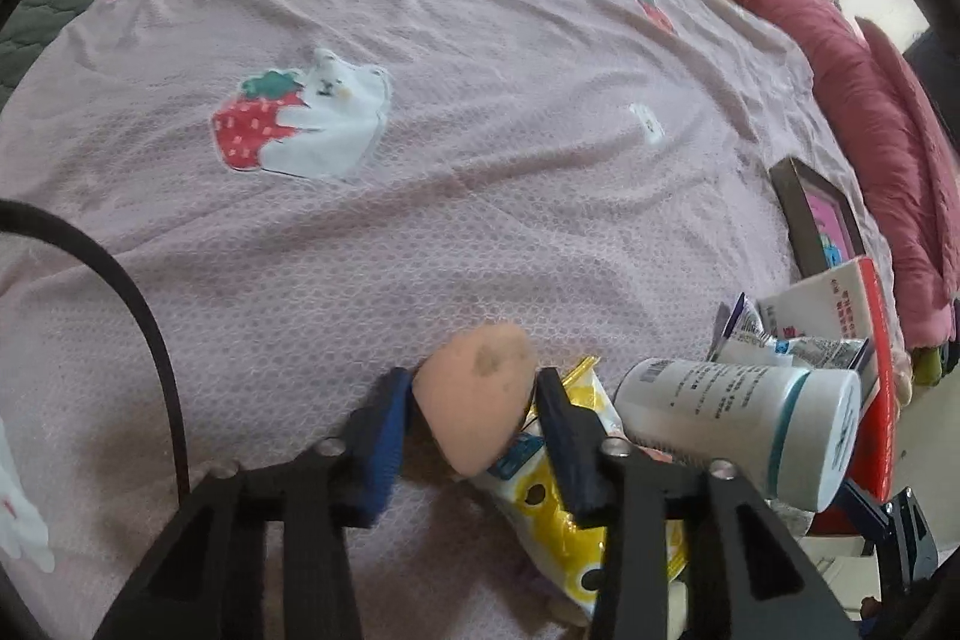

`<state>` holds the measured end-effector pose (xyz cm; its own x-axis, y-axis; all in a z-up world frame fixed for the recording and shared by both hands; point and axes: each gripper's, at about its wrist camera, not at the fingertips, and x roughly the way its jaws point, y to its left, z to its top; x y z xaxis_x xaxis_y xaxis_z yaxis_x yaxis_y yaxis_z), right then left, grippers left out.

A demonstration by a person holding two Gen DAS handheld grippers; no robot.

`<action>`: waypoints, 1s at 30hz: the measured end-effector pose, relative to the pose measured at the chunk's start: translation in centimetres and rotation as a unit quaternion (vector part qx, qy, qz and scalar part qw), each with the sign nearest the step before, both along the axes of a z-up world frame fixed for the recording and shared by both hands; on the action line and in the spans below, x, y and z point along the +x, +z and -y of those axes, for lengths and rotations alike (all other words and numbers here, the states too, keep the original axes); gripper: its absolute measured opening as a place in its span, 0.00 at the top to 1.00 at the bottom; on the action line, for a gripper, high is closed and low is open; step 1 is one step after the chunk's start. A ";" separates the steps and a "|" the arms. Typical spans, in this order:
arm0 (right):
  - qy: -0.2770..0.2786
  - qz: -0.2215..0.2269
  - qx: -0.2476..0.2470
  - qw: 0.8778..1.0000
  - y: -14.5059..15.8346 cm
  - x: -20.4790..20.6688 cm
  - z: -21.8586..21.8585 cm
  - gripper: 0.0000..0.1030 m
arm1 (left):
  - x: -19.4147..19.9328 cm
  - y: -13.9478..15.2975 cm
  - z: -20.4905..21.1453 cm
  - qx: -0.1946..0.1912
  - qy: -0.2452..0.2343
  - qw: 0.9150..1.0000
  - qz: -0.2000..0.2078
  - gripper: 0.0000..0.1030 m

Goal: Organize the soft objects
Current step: 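Grasp the peach makeup sponge with the left gripper while the right grasps the green wipe pack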

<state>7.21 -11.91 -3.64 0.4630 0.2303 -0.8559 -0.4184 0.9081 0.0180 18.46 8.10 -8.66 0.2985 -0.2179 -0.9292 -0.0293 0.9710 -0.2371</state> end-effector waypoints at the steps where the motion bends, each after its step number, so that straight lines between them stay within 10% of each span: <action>1: -0.001 -0.003 -0.001 1.000 -0.3 0.2 -0.1 0.25 | 0.2 -0.2 0.3 0.009 -0.008 1.000 -0.006 0.60; 15: 0.030 -0.014 -0.043 0.998 -3.6 1.3 -2.8 0.25 | -0.6 1.3 -0.8 -0.023 0.008 1.000 0.018 0.61; 20: 0.021 -0.026 -0.039 0.999 -4.3 1.7 -2.4 0.47 | -1.5 2.6 -0.5 -0.020 -0.001 0.999 0.031 0.61; 30: 0.021 0.001 -0.014 1.000 -1.1 0.7 -1.4 0.51 | -4.1 5.7 -1.2 -0.009 0.006 0.998 0.067 0.61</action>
